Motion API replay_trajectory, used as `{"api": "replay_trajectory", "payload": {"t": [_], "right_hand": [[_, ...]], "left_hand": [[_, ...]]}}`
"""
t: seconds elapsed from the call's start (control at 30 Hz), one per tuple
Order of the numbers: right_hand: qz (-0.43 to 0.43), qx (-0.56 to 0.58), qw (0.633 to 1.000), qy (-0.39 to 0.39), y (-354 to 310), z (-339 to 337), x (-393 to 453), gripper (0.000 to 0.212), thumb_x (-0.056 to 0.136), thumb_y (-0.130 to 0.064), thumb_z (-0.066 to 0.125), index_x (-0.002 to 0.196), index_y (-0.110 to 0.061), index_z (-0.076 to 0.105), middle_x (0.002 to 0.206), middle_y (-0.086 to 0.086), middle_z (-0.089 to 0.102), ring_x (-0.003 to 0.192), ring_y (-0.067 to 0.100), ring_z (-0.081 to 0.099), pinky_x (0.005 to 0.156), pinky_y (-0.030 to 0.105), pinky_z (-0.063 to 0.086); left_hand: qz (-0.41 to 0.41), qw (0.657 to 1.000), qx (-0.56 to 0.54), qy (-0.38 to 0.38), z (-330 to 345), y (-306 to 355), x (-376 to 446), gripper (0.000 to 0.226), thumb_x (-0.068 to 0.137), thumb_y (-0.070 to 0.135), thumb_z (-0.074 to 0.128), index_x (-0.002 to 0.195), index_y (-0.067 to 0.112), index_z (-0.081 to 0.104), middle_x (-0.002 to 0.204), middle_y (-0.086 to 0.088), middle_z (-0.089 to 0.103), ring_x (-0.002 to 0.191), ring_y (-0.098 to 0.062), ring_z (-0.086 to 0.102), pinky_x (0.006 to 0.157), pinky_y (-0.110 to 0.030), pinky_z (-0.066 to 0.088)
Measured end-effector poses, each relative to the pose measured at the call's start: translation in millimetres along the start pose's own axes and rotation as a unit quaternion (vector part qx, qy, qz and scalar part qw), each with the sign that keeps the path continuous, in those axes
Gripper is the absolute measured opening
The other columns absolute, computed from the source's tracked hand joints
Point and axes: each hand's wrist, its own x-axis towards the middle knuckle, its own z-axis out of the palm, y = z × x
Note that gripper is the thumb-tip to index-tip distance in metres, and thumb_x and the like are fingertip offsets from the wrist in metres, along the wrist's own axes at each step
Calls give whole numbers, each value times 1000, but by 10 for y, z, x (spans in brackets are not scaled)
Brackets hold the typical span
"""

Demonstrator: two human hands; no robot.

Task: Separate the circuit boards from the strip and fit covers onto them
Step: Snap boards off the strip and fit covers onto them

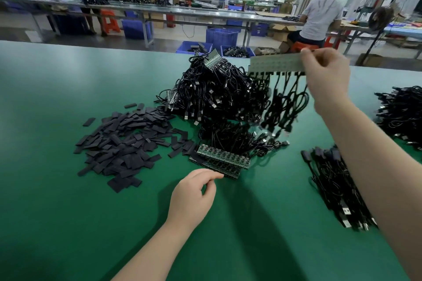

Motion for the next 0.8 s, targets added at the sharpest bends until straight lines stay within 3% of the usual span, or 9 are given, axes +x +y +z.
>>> {"api": "replay_trajectory", "payload": {"t": [0.13, 0.23, 0.33, 0.4, 0.47, 0.53, 0.63, 0.73, 0.8], "right_hand": [[-160, -100, 982, 14, -255, -344, -433, 17, 94, -33, 60, 82, -20, 61, 69, -10, 54, 59, -1, 48, 54, 13, 39], [-221, -228, 947, -38, -170, -407, -987, 13, 94, -23, 63, 85, -13, 67, 76, 0, 64, 66, 19, 58, 57, 33, 49], [-268, -305, 910, -80, -23, -288, -1627, 13, 89, -17, 69, 78, -11, 68, 73, 4, 68, 65, 28, 62, 57, 30, 46], [-288, -309, 896, -133, 15, -136, -2033, 16, 89, -21, 69, 75, -14, 70, 71, 3, 69, 64, 27, 65, 55, 33, 51], [-306, -313, 871, -223, 49, 22, -2341, 21, 88, -34, 64, 74, -20, 70, 68, -3, 66, 61, 22, 65, 52, 32, 52], [-270, -312, 851, -326, 35, 165, -2555, 32, 86, -54, 56, 87, -27, 72, 77, -10, 68, 70, 14, 67, 58, 29, 54], [-168, -208, 886, -378, 39, 225, -2593, 45, 85, -66, 43, 108, -37, 68, 99, -14, 70, 93, 9, 65, 77, 29, 54], [-158, -191, 930, -272, 217, 186, -2323, 32, 90, -49, 60, 116, -32, 69, 116, -13, 69, 111, 9, 60, 95, 28, 47], [-87, -226, 928, -283, 373, 136, -2084, 44, 93, -46, 61, 133, -28, 60, 133, -11, 60, 125, 11, 52, 106, 27, 38]], "left_hand": [[6, 998, -56, -6, -2, 29, 20, 37, 90, 6, 61, 98, 41, 73, 96, 27, 68, 88, -3, 65, 71, -15, 51], [-81, 980, -158, -93, -19, 63, 64, 27, 95, 17, 59, 102, 40, 71, 92, 18, 73, 77, -10, 70, 67, -23, 54], [-224, 919, -272, -175, -67, 127, 138, 31, 99, 43, 48, 113, 25, 70, 93, 3, 76, 74, -17, 73, 62, -29, 57], [-318, 860, -333, -219, -119, 153, 206, 54, 96, 60, 37, 103, 19, 72, 90, -3, 76, 72, -19, 72, 57, -29, 56], [-377, 832, -326, -244, -189, 158, 257, 59, 90, 67, 44, 98, 14, 69, 82, -1, 73, 68, -15, 69, 54, -24, 53], [-389, 849, -245, -260, -262, 103, 285, 48, 82, 63, 61, 103, 21, 65, 87, 9, 67, 78, -9, 64, 56, -22, 51], [-332, 894, -135, -268, -294, -29, 287, 40, 87, 29, 72, 124, 25, 57, 109, 3, 67, 100, -21, 63, 80, -35, 54], [-268, 914, -116, -281, -317, -19, 246, 40, 86, 12, 72, 122, 24, 58, 80, 8, 69, 61, -4, 58, 59, -22, 42], [-227, 913, -80, -329, -382, 7, 281, 41, 84, 21, 75, 119, 36, 58, 72, 14, 68, 57, 4, 60, 57, -11, 41]]}}
